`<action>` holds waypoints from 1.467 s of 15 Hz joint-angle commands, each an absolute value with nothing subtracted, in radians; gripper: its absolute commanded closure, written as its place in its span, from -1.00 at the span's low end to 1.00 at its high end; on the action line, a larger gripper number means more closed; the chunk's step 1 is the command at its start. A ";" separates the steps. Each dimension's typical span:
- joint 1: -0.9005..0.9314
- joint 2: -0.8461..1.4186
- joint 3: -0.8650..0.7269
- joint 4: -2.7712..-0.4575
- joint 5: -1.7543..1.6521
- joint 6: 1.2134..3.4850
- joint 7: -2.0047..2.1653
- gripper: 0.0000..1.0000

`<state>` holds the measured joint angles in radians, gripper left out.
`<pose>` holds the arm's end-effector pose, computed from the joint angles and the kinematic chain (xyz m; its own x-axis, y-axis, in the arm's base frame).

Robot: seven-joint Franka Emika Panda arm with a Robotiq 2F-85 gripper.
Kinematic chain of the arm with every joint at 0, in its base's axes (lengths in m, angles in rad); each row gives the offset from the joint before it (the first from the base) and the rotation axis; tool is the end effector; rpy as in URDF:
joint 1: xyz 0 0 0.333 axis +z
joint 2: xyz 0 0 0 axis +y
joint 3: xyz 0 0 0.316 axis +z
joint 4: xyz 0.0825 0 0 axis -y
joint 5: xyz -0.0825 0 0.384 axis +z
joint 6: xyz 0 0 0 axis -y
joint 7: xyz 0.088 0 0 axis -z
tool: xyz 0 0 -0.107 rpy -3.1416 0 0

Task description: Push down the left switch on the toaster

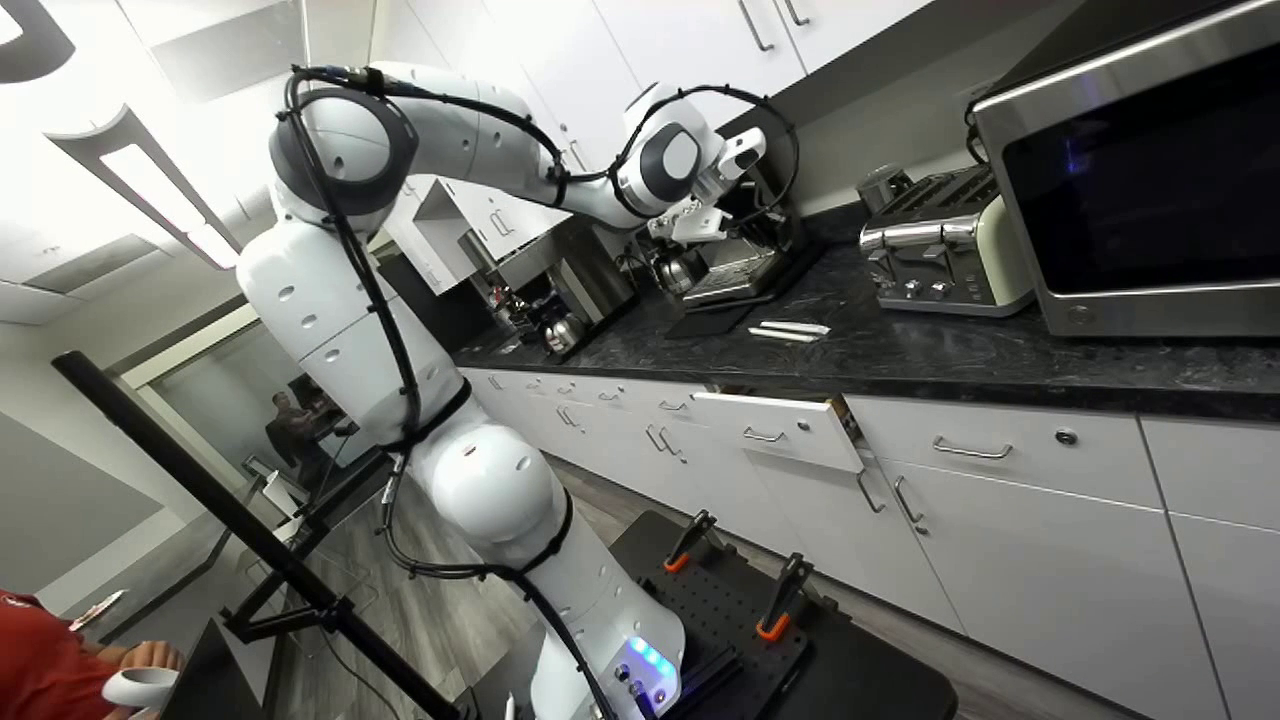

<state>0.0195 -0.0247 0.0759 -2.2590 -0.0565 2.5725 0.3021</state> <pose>0.5439 0.0531 0.4076 0.9300 -0.1632 0.3294 -0.1540 -0.9866 -0.0541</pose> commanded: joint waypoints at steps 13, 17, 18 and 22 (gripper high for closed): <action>0.113 0.441 -0.062 -1.782 -0.170 2.551 0.425 0.99; 0.118 0.491 -0.066 -1.725 -0.138 2.533 0.410 0.99; 0.121 0.501 -0.069 -1.715 -0.138 2.532 0.411 0.99; 0.131 0.533 -0.087 -1.686 -0.145 2.521 0.419 0.99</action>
